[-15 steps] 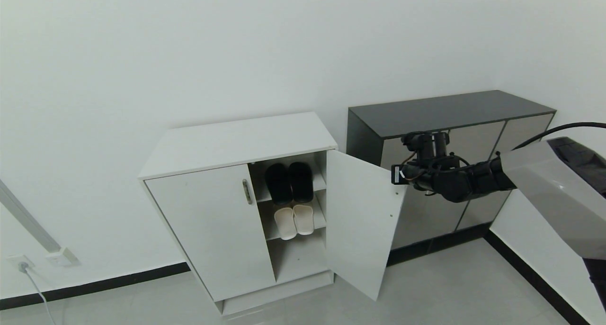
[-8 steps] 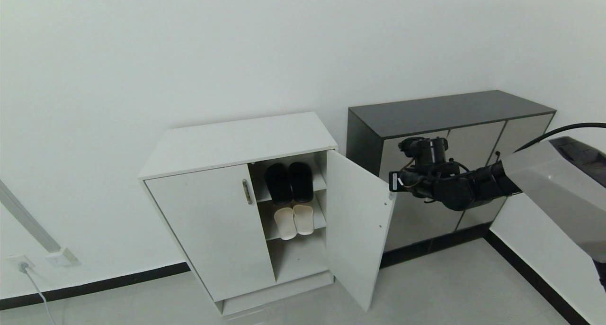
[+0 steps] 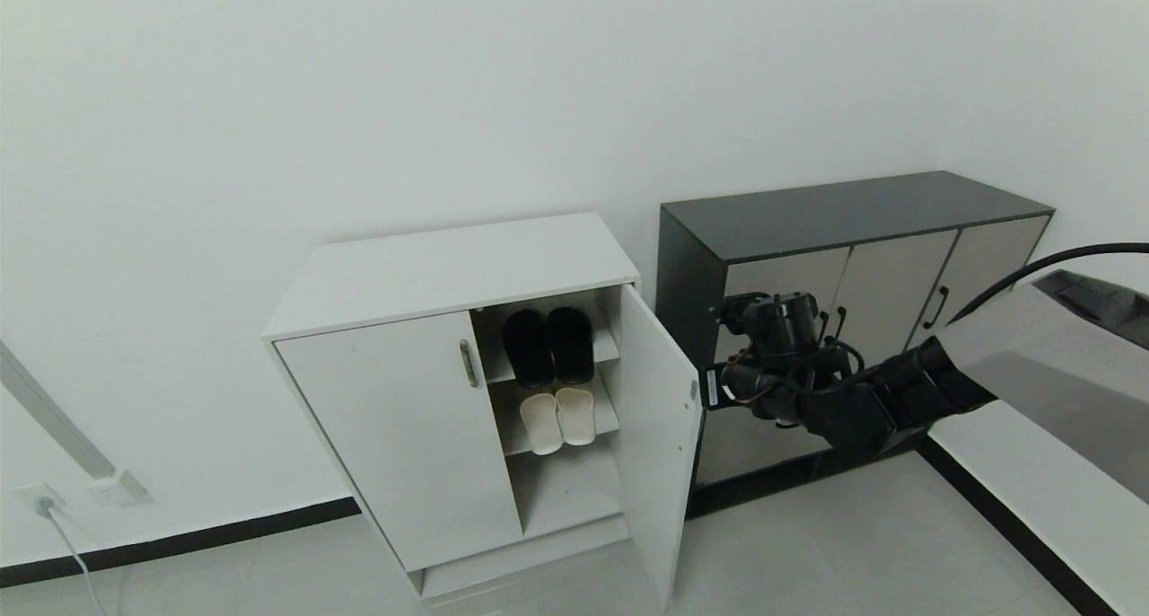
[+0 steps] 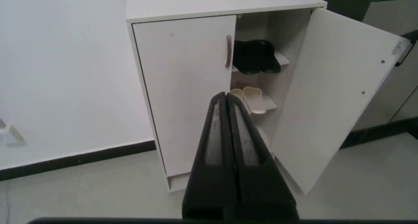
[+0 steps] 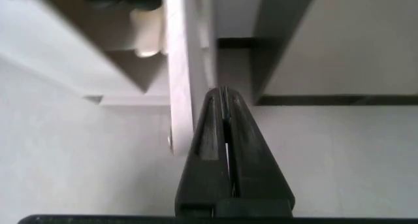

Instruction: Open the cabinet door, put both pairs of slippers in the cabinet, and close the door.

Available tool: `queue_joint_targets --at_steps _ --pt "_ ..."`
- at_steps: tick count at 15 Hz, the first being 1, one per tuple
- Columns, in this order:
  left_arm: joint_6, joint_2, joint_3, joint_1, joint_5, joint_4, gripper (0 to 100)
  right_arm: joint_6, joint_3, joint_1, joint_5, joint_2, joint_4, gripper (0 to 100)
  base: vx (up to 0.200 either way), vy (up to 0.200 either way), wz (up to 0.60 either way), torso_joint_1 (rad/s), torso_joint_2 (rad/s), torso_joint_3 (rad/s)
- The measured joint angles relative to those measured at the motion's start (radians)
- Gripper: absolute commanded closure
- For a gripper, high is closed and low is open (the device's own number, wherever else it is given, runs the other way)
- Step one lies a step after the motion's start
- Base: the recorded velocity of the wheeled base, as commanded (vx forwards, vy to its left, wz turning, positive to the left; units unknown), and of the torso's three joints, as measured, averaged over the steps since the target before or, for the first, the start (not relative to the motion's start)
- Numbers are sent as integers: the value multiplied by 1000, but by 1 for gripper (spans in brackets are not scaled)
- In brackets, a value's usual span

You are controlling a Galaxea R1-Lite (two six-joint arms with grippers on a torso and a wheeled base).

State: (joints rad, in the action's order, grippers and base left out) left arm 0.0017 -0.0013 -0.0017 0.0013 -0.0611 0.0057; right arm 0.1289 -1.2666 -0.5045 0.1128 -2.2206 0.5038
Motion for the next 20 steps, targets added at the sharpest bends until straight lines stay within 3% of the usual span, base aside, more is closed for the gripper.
queue_joint_targets --at_steps 8,12,18,20 --pt "0 0 0 0 0 0 100 27 125 -147 -69 119 16 100 0 0 0 0 0 0" --pt "0 0 0 0 0 0 100 11 144 -157 -70 150 36 100 0 0 0 0 0 0" --pt "0 0 0 0 0 1 100 5 161 -157 -70 163 37 100 0 0 600 1 4 1" --pt "0 0 0 0 0 1 100 1 162 -158 -72 164 41 100 0 0 0 0 0 0"
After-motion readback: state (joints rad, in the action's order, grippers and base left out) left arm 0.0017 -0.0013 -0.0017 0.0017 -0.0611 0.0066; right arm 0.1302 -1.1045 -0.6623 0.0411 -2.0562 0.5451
